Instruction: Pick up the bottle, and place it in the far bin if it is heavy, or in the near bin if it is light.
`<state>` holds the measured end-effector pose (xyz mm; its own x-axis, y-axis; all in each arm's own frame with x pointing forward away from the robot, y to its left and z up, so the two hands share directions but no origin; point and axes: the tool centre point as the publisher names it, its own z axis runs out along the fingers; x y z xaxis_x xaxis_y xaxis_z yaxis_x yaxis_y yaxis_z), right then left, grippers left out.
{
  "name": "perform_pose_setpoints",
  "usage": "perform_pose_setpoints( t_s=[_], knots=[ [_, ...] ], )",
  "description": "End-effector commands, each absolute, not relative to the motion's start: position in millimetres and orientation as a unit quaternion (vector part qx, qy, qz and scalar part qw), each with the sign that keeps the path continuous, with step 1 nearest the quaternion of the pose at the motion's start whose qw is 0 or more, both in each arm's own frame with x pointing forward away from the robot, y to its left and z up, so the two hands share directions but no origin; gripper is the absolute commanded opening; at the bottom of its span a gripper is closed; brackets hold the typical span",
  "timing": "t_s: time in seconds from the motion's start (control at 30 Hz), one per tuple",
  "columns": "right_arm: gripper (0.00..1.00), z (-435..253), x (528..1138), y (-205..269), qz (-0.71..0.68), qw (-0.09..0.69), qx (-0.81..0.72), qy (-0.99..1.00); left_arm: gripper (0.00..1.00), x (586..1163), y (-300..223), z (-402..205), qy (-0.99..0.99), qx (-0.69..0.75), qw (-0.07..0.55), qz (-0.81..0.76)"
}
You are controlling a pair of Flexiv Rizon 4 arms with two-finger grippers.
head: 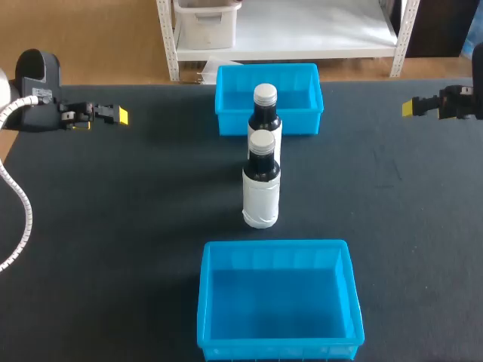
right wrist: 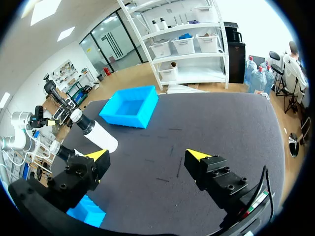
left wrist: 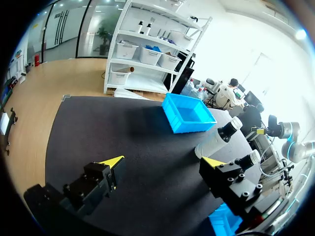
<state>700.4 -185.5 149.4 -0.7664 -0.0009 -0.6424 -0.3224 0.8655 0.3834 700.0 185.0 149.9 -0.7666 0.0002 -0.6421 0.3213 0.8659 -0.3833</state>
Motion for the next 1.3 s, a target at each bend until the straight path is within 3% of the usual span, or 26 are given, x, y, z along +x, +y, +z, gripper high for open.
perform_pose_setpoints(
  t_s=[0.03,0.87,1.03,1.17,1.3],
  knots=[
    [1.00,149.9,699.7,-185.2,0.243,0.330,-0.088,0.908,1.00,700.0,185.0,149.9,0.908,0.089,0.330,-0.243],
    [1.00,149.9,699.7,-185.2,0.243,0.330,-0.088,0.908,1.00,700.0,185.0,149.9,0.908,0.089,0.330,-0.243],
    [1.00,180.7,705.8,-153.1,0.262,0.331,-0.326,0.846,1.00,700.0,185.0,149.9,0.908,0.089,0.330,-0.243],
    [1.00,202.8,692.2,-125.4,0.302,0.285,-0.518,0.748,1.00,700.0,185.0,149.9,0.908,0.089,0.330,-0.243],
    [1.00,213.9,676.8,-110.3,0.330,0.246,-0.613,0.674,1.00,700.0,185.0,149.9,0.908,0.089,0.330,-0.243]
  ],
)
